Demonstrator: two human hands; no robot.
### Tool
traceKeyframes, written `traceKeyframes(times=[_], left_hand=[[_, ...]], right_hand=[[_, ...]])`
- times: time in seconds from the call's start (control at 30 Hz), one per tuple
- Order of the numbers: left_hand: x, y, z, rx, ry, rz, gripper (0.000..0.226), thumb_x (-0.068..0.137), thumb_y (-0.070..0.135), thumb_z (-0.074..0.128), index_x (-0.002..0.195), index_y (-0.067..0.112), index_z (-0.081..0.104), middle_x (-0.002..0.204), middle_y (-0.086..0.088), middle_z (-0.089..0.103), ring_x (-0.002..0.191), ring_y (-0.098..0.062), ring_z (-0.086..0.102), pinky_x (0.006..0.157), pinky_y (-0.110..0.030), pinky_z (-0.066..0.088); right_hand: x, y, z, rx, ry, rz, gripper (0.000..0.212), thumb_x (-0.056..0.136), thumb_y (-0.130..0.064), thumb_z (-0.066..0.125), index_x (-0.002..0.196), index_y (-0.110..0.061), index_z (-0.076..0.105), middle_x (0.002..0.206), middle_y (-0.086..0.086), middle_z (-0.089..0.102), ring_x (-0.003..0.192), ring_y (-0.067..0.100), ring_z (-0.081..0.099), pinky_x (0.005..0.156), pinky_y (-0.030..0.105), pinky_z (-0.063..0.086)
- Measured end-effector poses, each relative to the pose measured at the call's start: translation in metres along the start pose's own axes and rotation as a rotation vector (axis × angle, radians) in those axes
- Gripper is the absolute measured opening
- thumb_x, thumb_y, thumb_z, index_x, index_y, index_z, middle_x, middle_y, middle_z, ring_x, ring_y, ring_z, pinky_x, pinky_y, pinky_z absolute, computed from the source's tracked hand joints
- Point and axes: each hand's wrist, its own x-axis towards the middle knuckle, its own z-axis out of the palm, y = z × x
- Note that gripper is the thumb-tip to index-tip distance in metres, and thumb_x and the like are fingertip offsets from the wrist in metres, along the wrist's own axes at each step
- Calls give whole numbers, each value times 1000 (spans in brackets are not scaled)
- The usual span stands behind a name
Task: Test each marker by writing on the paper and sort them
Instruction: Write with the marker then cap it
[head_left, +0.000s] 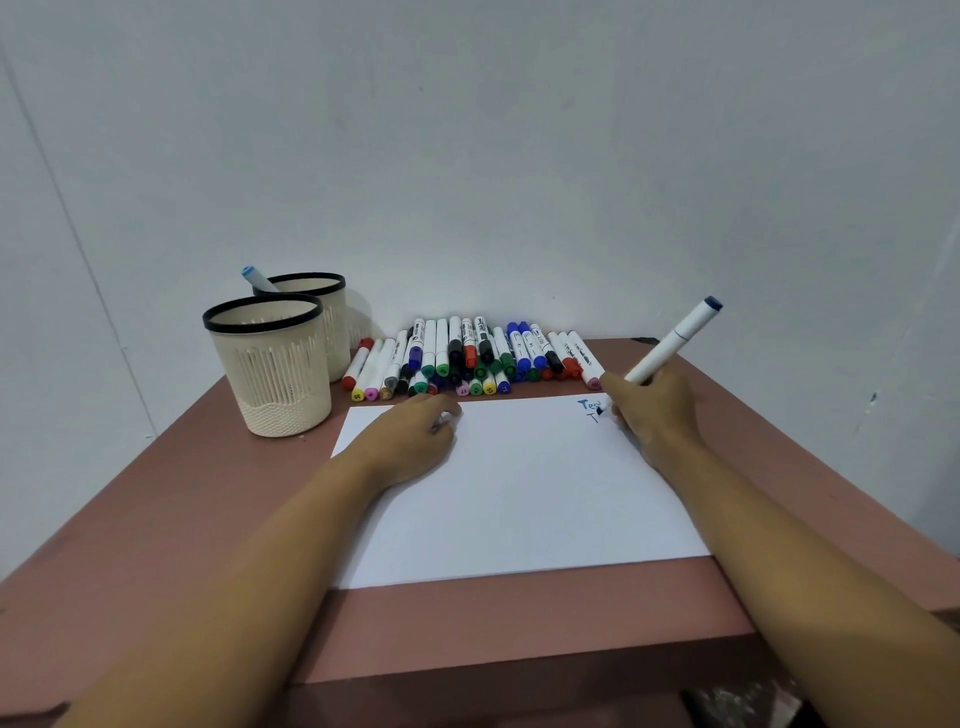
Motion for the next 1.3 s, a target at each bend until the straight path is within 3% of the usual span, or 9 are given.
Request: traceKeyframes(times=[0.67, 1.0, 1.3], left_hand=[[1, -1, 1, 5, 0, -2, 31, 97, 20, 41, 126, 21, 51, 127, -1, 53, 114, -15, 48, 91, -25, 35], [1, -1, 1, 4, 0, -1, 31, 97, 21, 40, 127, 21, 51, 128, -1, 52, 115, -15, 48, 88, -23, 33], [1, 0, 1, 11, 3, 2, 32, 97, 19, 40, 127, 20, 51, 127, -2, 52, 115, -15, 47, 88, -22, 33]], right_hand=[[-2, -2, -1, -30, 2, 12, 30, 80, -12, 69, 66, -12, 42, 61, 4, 47, 51, 18, 46, 52, 30, 39], [-2, -2, -1, -16, 27, 9, 31, 80, -10, 69, 65, -10, 42, 59, 7, 51, 51, 21, 51, 60, 35, 47], [-1, -1, -2, -19, 19, 21, 31, 78, -12, 70, 67, -12, 41, 61, 4, 49, 52, 20, 48, 55, 32, 42]])
